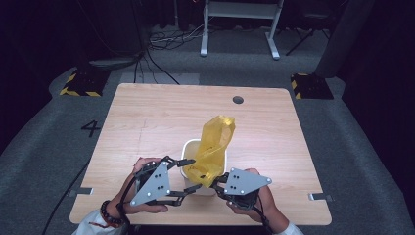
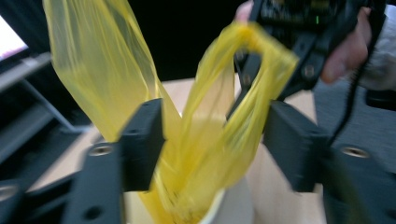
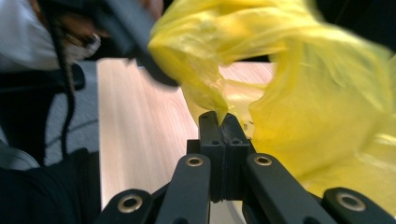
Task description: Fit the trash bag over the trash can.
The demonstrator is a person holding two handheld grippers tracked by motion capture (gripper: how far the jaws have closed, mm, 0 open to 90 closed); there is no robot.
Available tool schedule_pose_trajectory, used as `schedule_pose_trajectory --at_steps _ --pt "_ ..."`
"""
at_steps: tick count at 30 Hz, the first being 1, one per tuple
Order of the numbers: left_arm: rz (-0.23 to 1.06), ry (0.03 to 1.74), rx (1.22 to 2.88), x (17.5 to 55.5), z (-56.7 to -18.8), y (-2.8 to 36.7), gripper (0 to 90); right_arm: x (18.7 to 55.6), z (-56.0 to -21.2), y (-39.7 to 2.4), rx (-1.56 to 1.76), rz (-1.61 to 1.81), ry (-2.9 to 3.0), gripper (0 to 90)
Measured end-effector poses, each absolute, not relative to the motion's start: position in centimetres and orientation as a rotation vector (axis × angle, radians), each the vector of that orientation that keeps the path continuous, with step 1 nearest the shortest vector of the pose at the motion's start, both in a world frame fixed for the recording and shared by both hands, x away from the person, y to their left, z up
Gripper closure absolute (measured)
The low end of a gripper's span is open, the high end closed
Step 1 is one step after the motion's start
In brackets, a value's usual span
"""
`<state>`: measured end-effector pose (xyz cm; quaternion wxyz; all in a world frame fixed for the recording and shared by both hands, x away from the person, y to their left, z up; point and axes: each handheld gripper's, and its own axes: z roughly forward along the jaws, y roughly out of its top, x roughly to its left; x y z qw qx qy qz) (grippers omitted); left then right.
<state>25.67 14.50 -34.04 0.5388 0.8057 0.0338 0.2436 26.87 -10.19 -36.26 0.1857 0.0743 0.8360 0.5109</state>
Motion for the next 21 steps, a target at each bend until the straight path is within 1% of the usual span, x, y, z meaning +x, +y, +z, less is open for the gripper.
schedule_pose_trajectory --at_steps 2,3,7,12,14,16,18,21 --pt "0.561 0.014 1.942 25.3 -34.0 14.4 59.7 26.6 -36.5 -10.0 0.214 1.412 2.355 90.0" --pt "0.569 -0.007 1.960 25.1 -34.1 14.3 68.2 26.5 -36.5 -10.0 0.215 1.412 2.357 89.5" --pt "0.561 -0.069 2.011 24.6 -34.7 13.9 86.9 25.9 -37.0 -10.2 0.203 1.420 2.353 87.0" --pt "0.530 -0.109 2.050 24.1 -35.9 13.8 89.6 25.1 -37.5 -11.4 0.221 1.449 2.334 77.6" --pt "0.538 -0.099 2.062 24.0 -36.4 13.8 89.6 24.7 -37.7 -12.2 0.248 1.467 2.318 71.2" --pt "0.537 -0.092 2.072 23.9 -36.9 13.8 89.7 24.3 -37.9 -13.0 0.271 1.488 2.328 68.7" --pt "0.534 -0.086 2.095 23.9 -37.4 14.0 89.8 24.0 -38.2 -13.8 0.299 1.508 2.333 63.0" --pt "0.528 -0.075 2.117 23.9 -38.2 14.0 89.8 23.6 -38.5 -14.9 0.329 1.512 2.345 57.9"
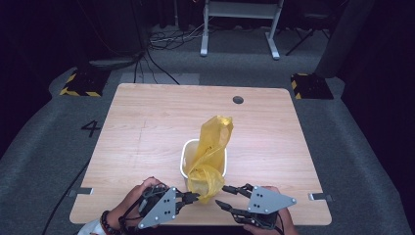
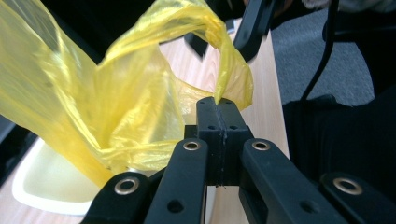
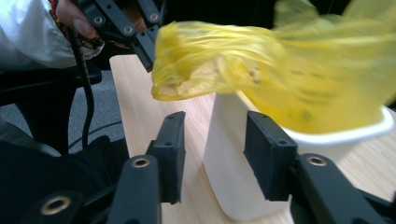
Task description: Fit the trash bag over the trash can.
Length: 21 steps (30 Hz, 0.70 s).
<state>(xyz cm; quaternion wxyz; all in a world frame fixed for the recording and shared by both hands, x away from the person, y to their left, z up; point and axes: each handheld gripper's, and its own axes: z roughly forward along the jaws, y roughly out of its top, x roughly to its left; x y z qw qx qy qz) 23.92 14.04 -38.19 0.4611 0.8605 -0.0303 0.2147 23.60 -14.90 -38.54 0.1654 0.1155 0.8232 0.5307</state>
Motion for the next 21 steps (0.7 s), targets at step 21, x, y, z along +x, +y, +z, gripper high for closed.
schedule_pose_trajectory --at_steps 21 --pt "0.532 -0.078 2.235 24.7 -41.6 12.3 89.7 24.6 -35.2 -13.7 0.514 1.589 2.280 40.7"
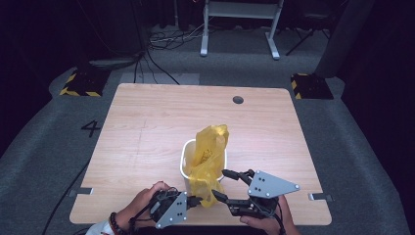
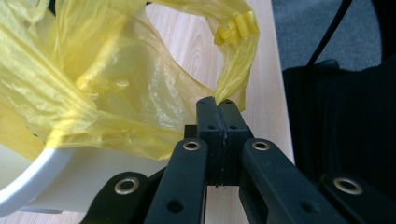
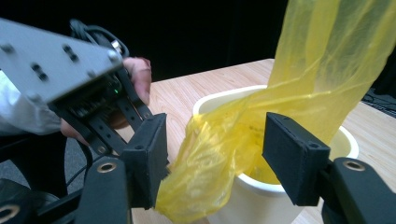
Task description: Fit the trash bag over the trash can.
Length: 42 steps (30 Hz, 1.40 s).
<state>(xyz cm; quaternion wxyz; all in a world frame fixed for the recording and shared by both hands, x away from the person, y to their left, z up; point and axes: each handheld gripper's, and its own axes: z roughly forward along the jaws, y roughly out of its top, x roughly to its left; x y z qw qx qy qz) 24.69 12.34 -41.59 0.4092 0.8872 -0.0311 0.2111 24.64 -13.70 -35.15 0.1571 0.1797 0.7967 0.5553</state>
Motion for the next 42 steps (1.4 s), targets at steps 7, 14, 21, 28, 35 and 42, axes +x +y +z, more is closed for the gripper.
schedule_pose_trajectory --at_steps 7,14,21,28,35,42 --pt "0.542 -0.039 2.236 25.2 -42.0 12.3 89.4 24.0 -35.7 -12.9 0.514 1.539 2.321 39.6" --pt "0.541 0.017 2.218 25.4 -42.3 13.4 86.2 23.5 -38.1 -12.0 0.424 1.287 2.343 84.3" --pt "0.513 0.099 2.170 25.6 -42.7 14.7 84.8 23.7 -40.1 -13.1 0.474 1.281 2.321 90.0" --pt "0.502 0.172 2.164 25.9 -43.3 15.1 82.9 24.6 -42.3 -14.9 0.611 1.367 2.270 90.0" --pt "0.434 0.358 2.030 26.1 -42.3 16.3 50.5 24.7 -42.9 -14.8 0.564 1.377 2.268 90.0" --pt "0.403 0.421 1.911 25.4 -40.5 16.6 37.5 24.4 -43.1 -14.2 0.449 1.365 2.285 90.0"
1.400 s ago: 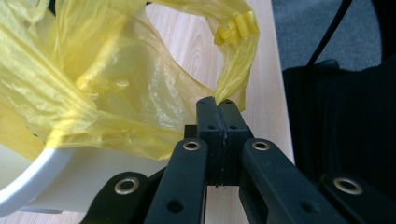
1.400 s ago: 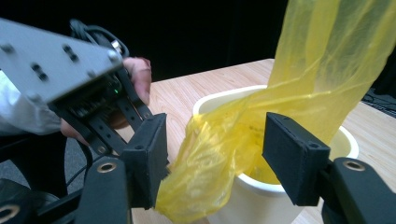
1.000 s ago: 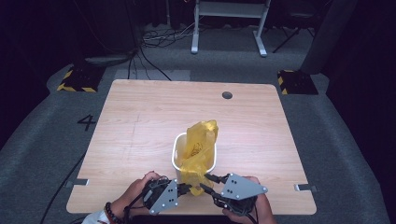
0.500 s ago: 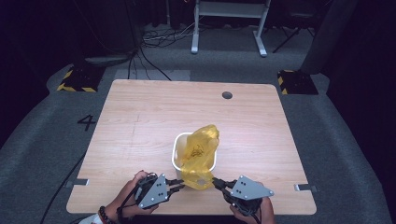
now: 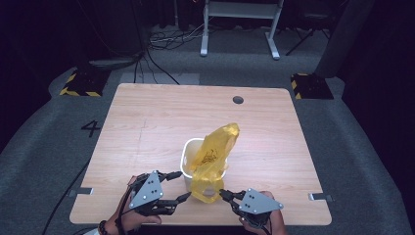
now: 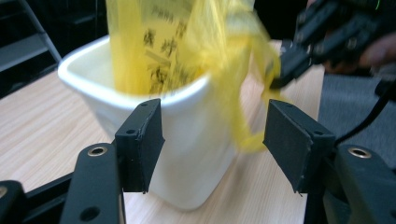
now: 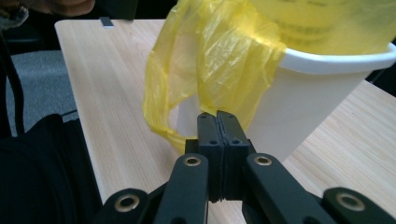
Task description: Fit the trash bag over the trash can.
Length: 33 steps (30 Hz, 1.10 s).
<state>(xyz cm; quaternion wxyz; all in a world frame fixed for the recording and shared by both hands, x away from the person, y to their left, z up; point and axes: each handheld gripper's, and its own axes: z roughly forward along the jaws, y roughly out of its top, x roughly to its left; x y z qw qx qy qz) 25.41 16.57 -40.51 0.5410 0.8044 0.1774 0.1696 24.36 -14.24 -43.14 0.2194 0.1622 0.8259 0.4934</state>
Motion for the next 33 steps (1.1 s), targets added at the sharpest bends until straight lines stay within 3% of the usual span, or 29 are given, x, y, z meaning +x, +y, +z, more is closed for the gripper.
schedule_pose_trajectory --at_steps 5,13,22,26,33 --pt "0.391 0.434 1.906 24.8 -40.4 16.8 36.3 24.2 -43.1 -14.1 0.420 1.353 2.291 89.8" --pt "0.474 0.402 1.866 24.9 -38.1 16.1 31.0 24.3 -43.2 -13.8 0.413 1.345 2.307 89.7" --pt "0.390 0.439 1.908 27.4 -37.2 14.0 40.8 24.2 -43.4 -13.8 0.407 1.350 2.324 89.5" --pt "0.371 0.409 1.993 27.3 -37.5 13.2 48.1 24.0 -43.4 -14.1 0.402 1.357 2.319 89.5" --pt "0.455 0.315 2.054 27.2 -37.5 13.8 81.5 24.0 -43.6 -14.2 0.419 1.372 2.327 89.7"
